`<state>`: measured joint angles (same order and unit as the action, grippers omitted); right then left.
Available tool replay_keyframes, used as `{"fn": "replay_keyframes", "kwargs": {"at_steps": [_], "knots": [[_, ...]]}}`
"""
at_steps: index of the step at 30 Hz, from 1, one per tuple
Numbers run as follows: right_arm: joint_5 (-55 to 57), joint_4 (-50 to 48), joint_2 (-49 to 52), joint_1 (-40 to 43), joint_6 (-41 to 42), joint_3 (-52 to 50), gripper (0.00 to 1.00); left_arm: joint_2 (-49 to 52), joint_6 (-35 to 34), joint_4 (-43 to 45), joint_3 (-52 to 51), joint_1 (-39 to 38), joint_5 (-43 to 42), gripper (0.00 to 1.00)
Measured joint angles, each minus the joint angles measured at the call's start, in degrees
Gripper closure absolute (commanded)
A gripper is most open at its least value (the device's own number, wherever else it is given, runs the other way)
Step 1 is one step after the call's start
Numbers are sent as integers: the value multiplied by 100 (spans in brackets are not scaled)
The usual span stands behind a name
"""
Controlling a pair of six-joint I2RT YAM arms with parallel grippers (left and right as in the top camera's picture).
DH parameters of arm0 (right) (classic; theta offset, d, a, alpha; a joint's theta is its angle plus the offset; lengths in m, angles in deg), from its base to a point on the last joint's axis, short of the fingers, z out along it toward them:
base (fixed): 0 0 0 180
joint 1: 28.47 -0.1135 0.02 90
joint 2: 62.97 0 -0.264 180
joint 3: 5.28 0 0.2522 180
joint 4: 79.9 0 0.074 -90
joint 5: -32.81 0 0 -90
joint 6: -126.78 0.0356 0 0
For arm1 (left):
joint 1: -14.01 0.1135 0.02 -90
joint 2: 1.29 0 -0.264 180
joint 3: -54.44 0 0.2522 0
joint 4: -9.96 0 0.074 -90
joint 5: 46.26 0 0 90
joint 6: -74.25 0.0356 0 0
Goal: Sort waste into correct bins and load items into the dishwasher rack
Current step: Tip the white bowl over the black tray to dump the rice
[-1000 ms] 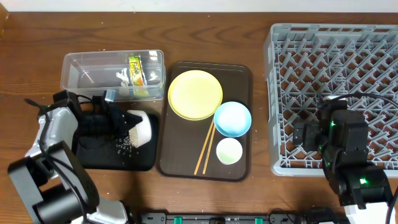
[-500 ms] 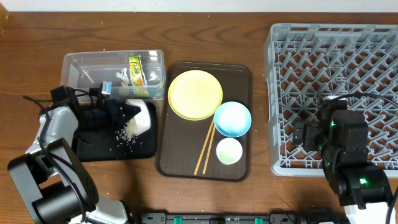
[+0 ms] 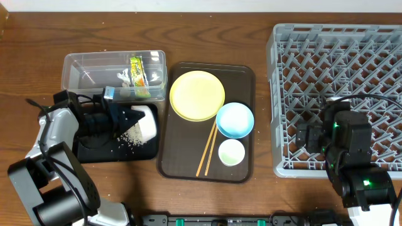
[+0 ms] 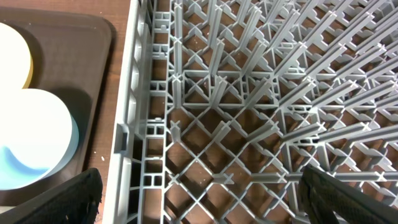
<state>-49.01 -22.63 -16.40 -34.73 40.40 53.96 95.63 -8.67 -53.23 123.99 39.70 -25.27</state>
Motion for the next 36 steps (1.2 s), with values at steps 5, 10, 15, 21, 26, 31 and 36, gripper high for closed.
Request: {"fn": "replay_keyframes", "kwargs": {"at_steps": [5, 10, 15, 21, 26, 31, 36], "knots": [[-4, 0, 0, 0, 0, 0, 1, -26, -122, -20, 0, 236, -269, 94], [-7, 0, 0, 0, 0, 0, 1, -26, 208, -76, 0, 529, -942, 94], [-4, 0, 0, 0, 0, 0, 1, -26, 374, -96, 0, 684, -1499, 94], [-7, 0, 0, 0, 0, 0, 1, -26, 109, -291, 0, 748, -1821, 94], [-4, 0, 0, 0, 0, 0, 1, -26, -157, -330, 0, 857, -1917, 94], [-7, 0, 0, 0, 0, 0, 1, -28, -269, -334, 0, 979, -1941, 94], [-7, 0, 0, 0, 0, 0, 1, -28, -282, -334, 0, 1043, -1941, 94]]}}
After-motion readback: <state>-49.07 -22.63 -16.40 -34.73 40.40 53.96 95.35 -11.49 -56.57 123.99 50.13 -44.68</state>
